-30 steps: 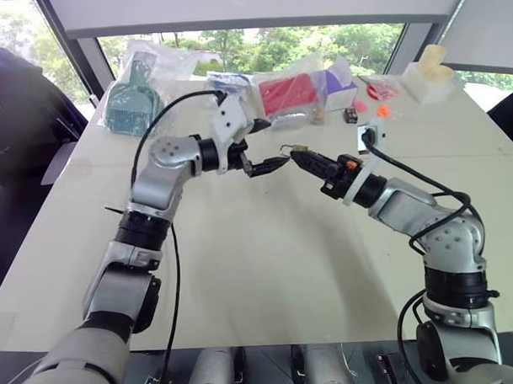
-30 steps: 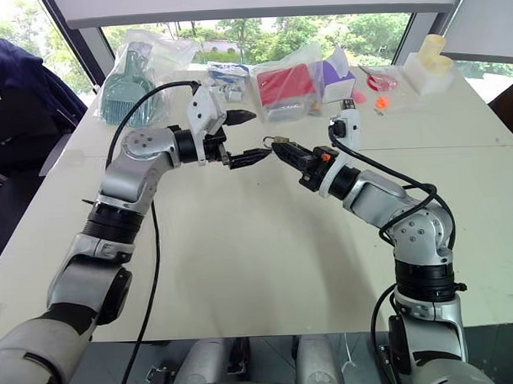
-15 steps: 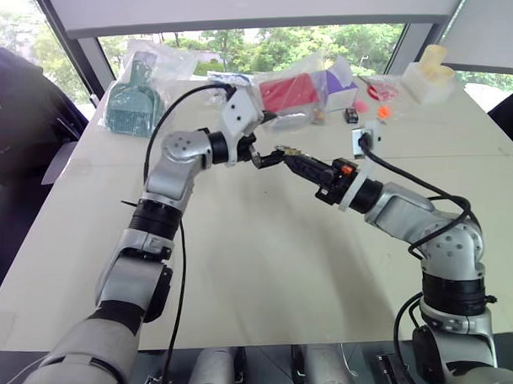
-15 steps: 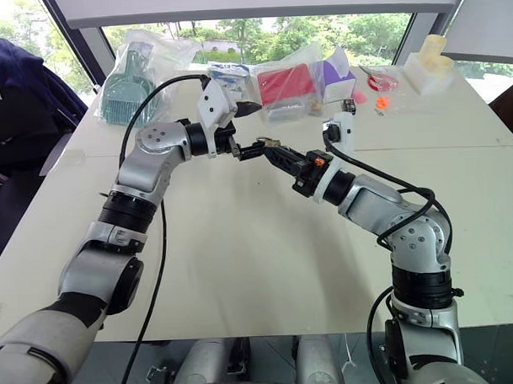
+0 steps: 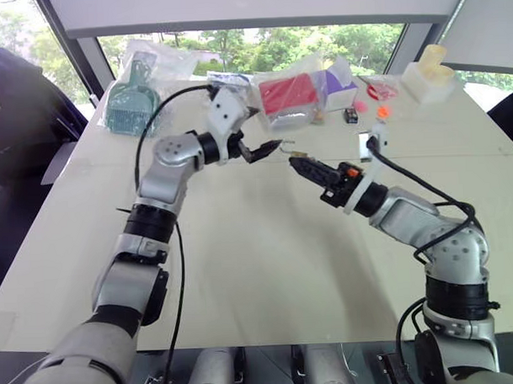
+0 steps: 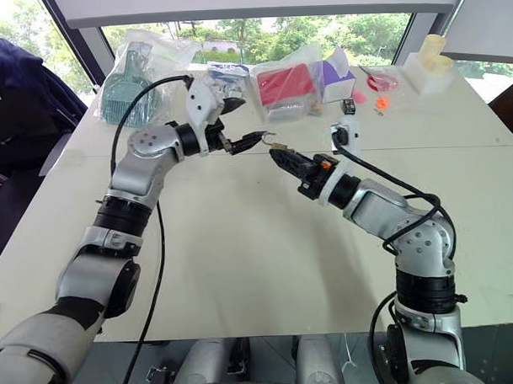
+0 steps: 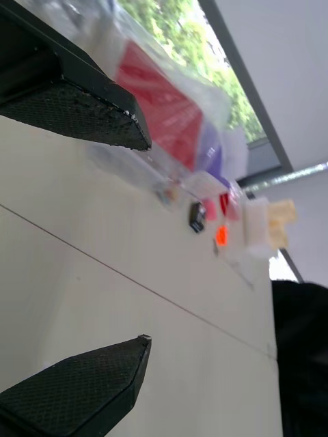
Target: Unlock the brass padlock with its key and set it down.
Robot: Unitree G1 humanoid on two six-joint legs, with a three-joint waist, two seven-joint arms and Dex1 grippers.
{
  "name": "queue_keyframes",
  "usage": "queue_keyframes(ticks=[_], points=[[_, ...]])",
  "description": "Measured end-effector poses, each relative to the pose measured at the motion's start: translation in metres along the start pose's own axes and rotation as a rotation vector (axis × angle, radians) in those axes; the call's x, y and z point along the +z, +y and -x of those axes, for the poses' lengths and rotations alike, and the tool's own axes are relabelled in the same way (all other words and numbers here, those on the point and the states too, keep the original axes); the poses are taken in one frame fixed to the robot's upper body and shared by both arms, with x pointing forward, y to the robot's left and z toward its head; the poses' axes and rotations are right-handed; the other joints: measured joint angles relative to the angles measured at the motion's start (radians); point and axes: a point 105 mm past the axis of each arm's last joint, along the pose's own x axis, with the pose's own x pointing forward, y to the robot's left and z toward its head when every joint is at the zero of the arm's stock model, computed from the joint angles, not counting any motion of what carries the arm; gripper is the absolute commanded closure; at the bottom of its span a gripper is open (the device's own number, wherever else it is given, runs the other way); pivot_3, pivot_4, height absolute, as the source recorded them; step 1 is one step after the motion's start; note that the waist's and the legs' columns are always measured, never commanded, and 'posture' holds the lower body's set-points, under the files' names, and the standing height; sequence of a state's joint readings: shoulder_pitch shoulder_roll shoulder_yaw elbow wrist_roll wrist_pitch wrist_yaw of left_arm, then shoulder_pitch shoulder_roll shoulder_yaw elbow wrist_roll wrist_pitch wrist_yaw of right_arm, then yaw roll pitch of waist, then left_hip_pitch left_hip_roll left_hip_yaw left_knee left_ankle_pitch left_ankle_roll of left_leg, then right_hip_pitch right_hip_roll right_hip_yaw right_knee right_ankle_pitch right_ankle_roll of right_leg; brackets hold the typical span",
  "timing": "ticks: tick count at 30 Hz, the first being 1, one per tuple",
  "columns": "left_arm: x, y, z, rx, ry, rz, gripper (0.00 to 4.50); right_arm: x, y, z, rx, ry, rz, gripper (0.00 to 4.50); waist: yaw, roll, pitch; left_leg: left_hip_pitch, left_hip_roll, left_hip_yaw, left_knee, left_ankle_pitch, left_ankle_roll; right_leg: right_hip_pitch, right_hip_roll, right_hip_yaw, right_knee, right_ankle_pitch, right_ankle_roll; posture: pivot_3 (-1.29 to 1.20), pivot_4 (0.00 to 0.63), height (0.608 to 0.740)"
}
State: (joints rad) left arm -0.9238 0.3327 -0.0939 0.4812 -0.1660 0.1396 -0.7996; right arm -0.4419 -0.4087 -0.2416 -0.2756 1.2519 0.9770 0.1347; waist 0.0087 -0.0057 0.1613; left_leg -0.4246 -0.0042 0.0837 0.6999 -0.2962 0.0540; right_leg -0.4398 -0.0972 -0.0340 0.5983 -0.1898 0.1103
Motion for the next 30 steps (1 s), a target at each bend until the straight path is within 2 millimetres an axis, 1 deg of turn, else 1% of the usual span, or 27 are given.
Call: queue_keyframes(ticks=[2, 3, 6, 8, 9, 12, 15, 16, 17, 20, 21, 23, 25, 26, 28, 30], points=[[-0.014, 0.004, 0.016, 0.019, 0.048, 0.063, 0.02, -0.005, -0.020, 0.005, -0.077, 0.038, -0.045, 4.44, -0.003, 0.000, 0.000, 0.000, 0.000, 0.000, 0.000, 0.000, 0.000, 0.000, 0.000, 0.000, 0.000, 0.000, 0.000, 0.00, 0.150, 0.740], [-0.020, 0.002, 0.025, 0.016, 0.069, 0.105, 0.02, -0.012, -0.035, 0.006, -0.135, 0.077, -0.077, 4.44, -0.005, 0.000, 0.000, 0.000, 0.000, 0.000, 0.000, 0.000, 0.000, 0.000, 0.000, 0.000, 0.000, 0.000, 0.000, 0.00, 0.150, 0.740], [-0.026, -0.010, 0.043, -0.033, 0.104, 0.203, 0.02, -0.037, -0.069, 0.008, -0.253, 0.197, -0.187, 4.44, -0.008, 0.000, 0.000, 0.000, 0.000, 0.000, 0.000, 0.000, -0.001, 0.000, 0.000, 0.000, 0.000, 0.000, 0.000, 0.00, 0.150, 0.740], [-0.024, -0.024, 0.053, -0.085, 0.118, 0.245, 0.02, -0.049, -0.080, 0.005, -0.275, 0.266, -0.241, 4.44, -0.011, 0.000, 0.000, 0.000, 0.000, 0.000, 0.000, 0.000, -0.001, 0.000, 0.000, 0.001, 0.000, 0.000, 0.000, 0.00, 0.150, 0.740], [-0.023, -0.031, 0.058, -0.112, 0.126, 0.261, 0.02, -0.052, -0.083, 0.003, -0.274, 0.292, -0.256, 4.44, -0.016, 0.000, 0.000, 0.000, 0.000, 0.000, 0.000, 0.000, -0.001, 0.000, 0.000, 0.001, 0.000, 0.000, 0.000, 0.00, 0.150, 0.740], [-0.021, -0.054, 0.073, -0.203, 0.157, 0.310, 0.02, -0.053, -0.091, -0.002, -0.275, 0.354, -0.247, 4.44, -0.022, 0.000, 0.000, 0.000, 0.000, 0.000, -0.001, 0.000, -0.001, 0.000, 0.000, 0.001, 0.000, 0.000, 0.000, 0.00, 0.150, 0.740], [-0.021, -0.069, 0.085, -0.263, 0.193, 0.338, 0.00, -0.053, -0.100, 0.001, -0.296, 0.436, -0.181, 3.09, -0.020, 0.000, 0.000, 0.000, 0.000, 0.000, -0.001, 0.000, -0.001, 0.000, 0.000, 0.001, 0.000, 0.000, 0.000, 0.00, 0.150, 0.740], [-0.021, -0.071, 0.088, -0.271, 0.200, 0.340, 0.00, -0.053, -0.100, 0.001, -0.283, 0.449, -0.166, 2.65, -0.020, 0.000, 0.000, 0.000, 0.000, 0.000, -0.001, 0.000, -0.001, 0.000, 0.000, 0.001, 0.000, 0.000, 0.000, 0.00, 0.150, 0.740], [-0.021, -0.073, 0.089, -0.283, 0.208, 0.341, 0.00, -0.052, -0.097, -0.001, -0.262, 0.470, -0.136, 2.00, -0.021, 0.000, 0.000, 0.000, 0.000, 0.000, 0.000, 0.000, -0.001, 0.000, 0.000, 0.001, 0.000, 0.000, 0.000, 0.00, 0.150, 0.740], [-0.018, -0.075, 0.090, -0.290, 0.203, 0.324, 0.00, -0.051, -0.092, -0.003, -0.211, 0.531, -0.035, 0.48, -0.019, 0.000, 0.000, 0.004, 0.000, -0.001, 0.000, 0.000, -0.001, 0.004, 0.000, 0.000, -0.001, 0.000, -0.001, 0.00, 0.150, 0.740], [-0.018, -0.074, 0.090, -0.283, 0.203, 0.320, 0.00, -0.051, -0.091, -0.002, -0.204, 0.544, -0.009, 0.08, -0.018, 0.000, 0.000, 0.007, 0.000, -0.001, 0.000, 0.000, -0.001, 0.007, 0.000, 0.000, -0.002, -0.001, -0.002, 0.00, 0.150, 0.740], [-0.018, -0.072, 0.088, -0.267, 0.198, 0.302, 0.00, -0.049, -0.093, 0.004, -0.202, 0.574, 0.074, 0.08, -0.012, 0.000, 0.000, 0.010, -0.001, -0.002, 0.000, 0.000, -0.001, 0.011, 0.000, 0.000, -0.003, -0.003, -0.005, 0.00, 0.150, 0.740], [-0.019, -0.071, 0.088, -0.258, 0.196, 0.291, 0.00, -0.044, -0.101, 0.025, -0.241, 0.622, 0.199, 0.08, 0.005, 0.000, 0.000, 0.010, -0.002, -0.002, 0.000, 0.000, -0.001, 0.011, -0.002, 0.000, -0.003, -0.003, -0.005, 0.00, 0.150, 0.740], [-0.021, -0.072, 0.089, -0.252, 0.200, 0.295, 0.00, -0.039, -0.107, 0.040, -0.279, 0.652, 0.282, 0.08, 0.011, 0.000, 0.000, 0.009, -0.003, -0.002, 0.000, 0.000, 0.000, 0.011, -0.003, 0.000, -0.004, -0.003, -0.005, 0.00, 0.150, 0.740], [-0.026, -0.072, 0.091, -0.244, 0.209, 0.309, 0.00, -0.032, -0.115, 0.066, -0.337, 0.687, 0.377, 0.08, 0.012, 0.000, 0.000, 0.009, -0.004, -0.002, 0.000, -0.001, 0.000, 0.010, -0.005, 0.000, -0.005, -0.003, -0.005, 0.00, 0.150, 0.740], [-0.029, -0.073, 0.091, -0.240, 0.215, 0.320, 0.00, -0.028, -0.119, 0.086, -0.385, 0.702, 0.425, 0.08, 0.004, 0.000, 0.000, 0.008, -0.004, -0.001, 0.000, -0.001, 0.000, 0.009, -0.005, 0.000, -0.005, -0.003, -0.005, 0.00, 0.150, 0.740]])
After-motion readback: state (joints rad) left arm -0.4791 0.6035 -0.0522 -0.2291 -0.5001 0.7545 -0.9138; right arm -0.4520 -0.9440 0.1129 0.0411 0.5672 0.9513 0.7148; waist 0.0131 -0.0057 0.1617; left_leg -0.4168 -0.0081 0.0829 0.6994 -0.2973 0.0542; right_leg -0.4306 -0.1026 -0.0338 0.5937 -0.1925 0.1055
